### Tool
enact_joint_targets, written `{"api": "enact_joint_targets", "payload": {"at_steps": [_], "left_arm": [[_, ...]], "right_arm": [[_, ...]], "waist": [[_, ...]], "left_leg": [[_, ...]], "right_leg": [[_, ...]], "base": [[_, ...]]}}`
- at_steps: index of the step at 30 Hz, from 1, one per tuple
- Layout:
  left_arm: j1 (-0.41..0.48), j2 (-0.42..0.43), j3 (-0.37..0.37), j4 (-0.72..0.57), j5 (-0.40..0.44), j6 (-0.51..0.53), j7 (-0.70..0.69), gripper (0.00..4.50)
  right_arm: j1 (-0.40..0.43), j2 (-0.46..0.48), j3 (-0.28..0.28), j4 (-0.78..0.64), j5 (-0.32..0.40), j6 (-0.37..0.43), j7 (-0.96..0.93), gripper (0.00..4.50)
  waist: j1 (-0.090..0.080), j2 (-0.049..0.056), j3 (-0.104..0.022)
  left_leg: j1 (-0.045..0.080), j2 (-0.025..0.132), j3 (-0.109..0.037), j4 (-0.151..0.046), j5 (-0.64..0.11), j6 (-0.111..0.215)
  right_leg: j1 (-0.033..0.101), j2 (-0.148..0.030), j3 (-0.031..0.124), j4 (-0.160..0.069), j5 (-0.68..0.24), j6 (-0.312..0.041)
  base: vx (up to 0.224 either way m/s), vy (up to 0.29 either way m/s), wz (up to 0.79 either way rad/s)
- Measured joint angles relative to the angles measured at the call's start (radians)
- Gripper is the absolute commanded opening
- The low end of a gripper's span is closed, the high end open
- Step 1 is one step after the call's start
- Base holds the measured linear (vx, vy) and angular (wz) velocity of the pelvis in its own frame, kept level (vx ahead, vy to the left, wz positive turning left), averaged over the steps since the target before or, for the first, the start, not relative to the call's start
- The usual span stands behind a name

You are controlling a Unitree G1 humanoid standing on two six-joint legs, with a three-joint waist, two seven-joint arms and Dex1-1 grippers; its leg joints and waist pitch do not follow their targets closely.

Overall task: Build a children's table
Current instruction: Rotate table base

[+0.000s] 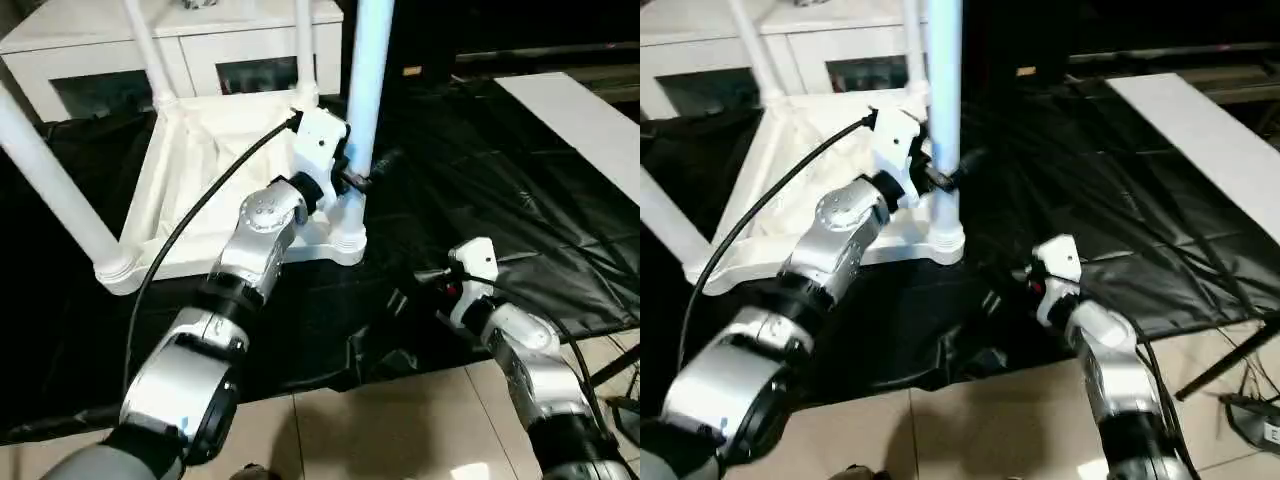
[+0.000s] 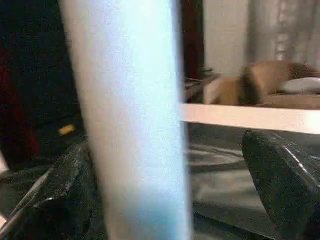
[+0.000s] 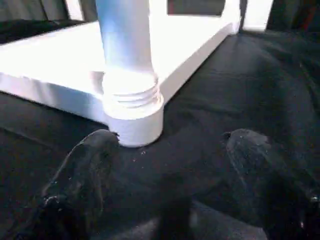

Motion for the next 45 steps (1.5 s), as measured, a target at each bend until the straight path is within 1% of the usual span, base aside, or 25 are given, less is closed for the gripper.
{"api": "enact_joint_targets", "payload": {"at_steps": [4,5,7,11,12,13,14,16,19,22,24,26,28,30,34,36,37,38,39,40,41,42,43,44,45], "left_arm": [[0.096,0.024,0.004,-0.077,-0.032,0.054,-0.043,4.50],[0.127,0.030,0.009,-0.111,-0.051,0.073,-0.052,4.50],[0.231,0.042,0.034,-0.229,-0.100,0.101,-0.062,4.50],[0.352,0.059,0.061,-0.346,-0.126,0.143,-0.035,4.50],[0.403,0.055,0.087,-0.401,-0.113,0.138,0.026,4.50],[0.480,0.051,0.141,-0.456,-0.089,0.115,0.118,4.50],[0.516,0.055,0.176,-0.461,-0.074,0.111,0.168,4.50],[0.582,0.063,0.228,-0.490,-0.044,0.119,0.248,4.50],[0.682,0.052,0.258,-0.618,0.013,0.147,0.349,4.50],[0.712,0.044,0.263,-0.696,0.058,0.182,0.416,4.50],[0.720,0.026,0.263,-0.737,0.098,0.183,0.481,4.50],[0.727,0.013,0.261,-0.755,0.110,0.192,0.507,4.50],[0.735,-0.001,0.251,-0.761,0.117,0.214,0.536,4.50],[0.737,-0.006,0.237,-0.768,0.137,0.237,0.549,4.50],[0.743,-0.012,0.225,-0.794,0.150,0.269,0.564,4.50],[0.742,-0.013,0.223,-0.803,0.163,0.286,0.577,4.50],[0.743,-0.013,0.222,-0.803,0.172,0.295,0.585,4.50],[0.743,-0.012,0.219,-0.803,0.177,0.298,0.592,4.50],[0.744,-0.011,0.216,-0.803,0.184,0.300,0.597,4.50],[0.744,-0.009,0.219,-0.803,0.188,0.309,0.604,4.50],[0.744,-0.004,0.222,-0.804,0.188,0.322,0.608,4.50],[0.745,-0.005,0.229,-0.804,0.187,0.326,0.610,4.50],[0.746,-0.002,0.232,-0.807,0.188,0.332,0.611,4.50],[0.745,-0.006,0.228,-0.812,0.189,0.333,0.611,4.50],[0.745,-0.013,0.215,-0.813,0.189,0.335,0.611,4.50]], "right_arm": [[0.044,-0.014,-0.001,-0.095,0.002,0.043,-0.027,3.95],[0.052,-0.011,0.000,-0.116,0.004,0.060,-0.036,3.95],[0.077,-0.001,-0.002,-0.179,0.012,0.093,-0.058,3.95],[0.100,0.006,-0.002,-0.252,0.014,0.144,-0.091,3.95],[0.108,0.018,0.004,-0.285,0.004,0.167,-0.120,3.95],[0.134,0.040,0.009,-0.345,-0.016,0.184,-0.162,3.95],[0.148,0.044,0.013,-0.367,-0.026,0.193,-0.185,3.95],[0.159,0.049,0.009,-0.383,-0.054,0.227,-0.243,3.95],[0.199,0.096,0.001,-0.420,-0.083,0.250,-0.324,3.95],[0.222,0.124,0.006,-0.450,-0.082,0.273,-0.358,3.95],[0.222,0.147,-0.006,-0.476,-0.070,0.298,-0.387,3.95],[0.220,0.159,-0.018,-0.490,-0.051,0.314,-0.406,3.95],[0.211,0.157,-0.027,-0.493,-0.045,0.326,-0.419,3.95],[0.202,0.148,-0.025,-0.493,-0.056,0.337,-0.422,3.95],[0.201,0.104,0.005,-0.493,-0.080,0.344,-0.387,3.95],[0.201,0.093,0.015,-0.493,-0.087,0.351,-0.381,3.95],[0.201,0.091,0.019,-0.493,-0.087,0.352,-0.379,3.95],[0.201,0.091,0.022,-0.493,-0.087,0.352,-0.381,3.95],[0.200,0.093,0.027,-0.493,-0.087,0.352,-0.382,3.95],[0.197,0.095,0.035,-0.493,-0.089,0.350,-0.383,3.95],[0.191,0.095,0.039,-0.493,-0.095,0.348,-0.384,3.95],[0.182,0.095,0.038,-0.493,-0.096,0.348,-0.385,3.95],[0.177,0.092,0.036,-0.493,-0.095,0.348,-0.385,3.95],[0.177,0.088,0.035,-0.492,-0.096,0.348,-0.385,3.95],[0.184,0.081,0.031,-0.490,-0.096,0.350,-0.385,3.95]], "waist": [[0.000,0.001,0.000],[-0.001,0.001,0.000],[-0.003,0.002,-0.001],[-0.004,0.002,-0.001],[-0.005,0.002,-0.002],[-0.015,0.002,-0.002],[-0.020,0.001,-0.002],[-0.023,-0.008,0.002],[-0.016,-0.018,0.004],[-0.007,-0.024,0.004],[-0.006,-0.029,0.003],[-0.006,-0.034,0.003],[-0.006,-0.039,0.000],[-0.006,-0.040,0.000],[-0.005,-0.043,0.000],[-0.016,-0.040,-0.002],[-0.030,-0.034,-0.002],[-0.040,-0.032,-0.001],[-0.050,-0.030,0.001],[-0.060,-0.027,0.003],[-0.067,-0.032,0.003],[-0.068,-0.042,0.002],[-0.062,-0.049,0.001],[-0.043,-0.062,0.004],[-0.021,-0.064,0.006]], "left_leg": [[0.000,0.000,0.000,0.000,0.000,-0.001],[0.000,0.000,0.000,-0.001,-0.002,-0.004],[0.001,0.000,0.001,-0.002,-0.003,-0.005],[0.001,0.001,0.001,-0.003,-0.003,-0.006],[0.001,0.001,0.002,-0.003,-0.003,-0.006],[0.004,0.001,0.003,-0.005,-0.003,-0.006],[0.003,0.001,0.002,-0.005,-0.003,-0.007],[0.002,0.002,0.001,-0.006,-0.001,-0.009],[0.002,0.002,0.002,-0.007,-0.001,-0.010],[0.002,0.001,0.002,-0.007,-0.001,-0.010],[0.002,0.001,0.003,-0.007,-0.001,-0.010],[0.002,0.001,0.003,-0.007,-0.001,-0.010],[0.002,0.001,0.003,-0.007,-0.001,-0.010],[0.002,0.001,0.003,-0.007,0.000,-0.010],[-0.001,0.001,0.002,-0.007,0.000,-0.011],[-0.010,-0.004,-0.023,-0.007,0.003,-0.010],[-0.020,-0.008,-0.053,-0.006,0.007,-0.010],[-0.023,-0.012,-0.076,-0.005,0.009,-0.012],[-0.024,-0.018,-0.105,-0.005,0.011,-0.014],[-0.023,-0.026,-0.136,-0.005,0.013,-0.017],[-0.019,-0.043,-0.171,-0.005,0.017,-0.015],[-0.011,-0.042,-0.170,-0.006,0.018,-0.015],[-0.005,-0.031,-0.151,-0.015,0.014,-0.012],[-0.004,-0.030,-0.121,-0.002,0.004,0.008],[0.002,-0.029,-0.088,0.008,-0.009,0.030]], "right_leg": [[0.000,0.000,0.000,0.000,0.000,0.000],[0.000,0.000,0.000,-0.001,0.000,0.000],[0.000,0.000,0.000,-0.002,0.000,0.000],[0.000,0.000,0.000,-0.002,0.000,0.000],[0.000,0.000,0.001,-0.003,0.000,0.000],[0.002,0.001,0.001,-0.003,0.000,0.001],[0.001,0.001,0.001,-0.003,-0.001,0.001],[0.000,0.002,0.000,-0.003,0.000,0.004],[0.000,0.001,0.001,-0.005,0.000,0.005],[0.001,0.001,0.002,-0.008,0.001,0.008],[0.001,0.001,0.004,-0.010,0.004,0.013],[0.001,0.001,0.004,-0.010,0.005,0.014],[0.001,0.001,0.004,-0.010,0.005,0.015],[0.001,0.001,0.004,-0.011,0.006,0.016],[0.002,0.001,0.001,-0.010,0.007,0.017],[0.009,-0.002,-0.022,-0.016,0.007,0.016],[0.019,-0.003,-0.047,-0.024,0.007,0.014],[0.026,-0.001,-0.062,-0.022,0.001,0.000],[0.032,0.004,-0.073,-0.014,-0.009,-0.024],[0.034,0.010,-0.080,0.009,-0.028,-0.065],[0.035,0.019,-0.073,0.037,-0.056,-0.114],[0.031,0.024,-0.059,0.049,-0.063,-0.117],[0.036,0.023,-0.056,0.051,-0.064,-0.080],[0.036,0.019,-0.056,0.046,-0.057,-0.036],[0.034,0.020,-0.054,0.045,-0.060,-0.032]], "base": [[0.000,0.000,0.00],[0.000,0.000,0.00],[0.000,0.000,0.00],[0.000,0.000,0.00],[0.000,0.000,0.00],[0.000,0.000,0.00],[0.000,0.000,0.00],[0.000,0.000,0.00],[0.000,0.000,0.00],[0.000,0.000,0.00],[0.000,0.000,0.00],[0.000,0.000,0.00],[0.000,0.000,0.00],[0.000,0.000,0.00],[0.000,0.000,0.00],[-0.007,-0.011,0.12],[-0.002,-0.047,0.44],[-0.002,-0.047,0.44],[0.005,-0.081,0.49],[-0.009,-0.110,0.53],[-0.009,-0.110,0.53],[0.002,-0.167,0.44],[0.012,-0.181,0.20],[0.012,-0.181,0.20],[-0.020,-0.161,0.02]]}}
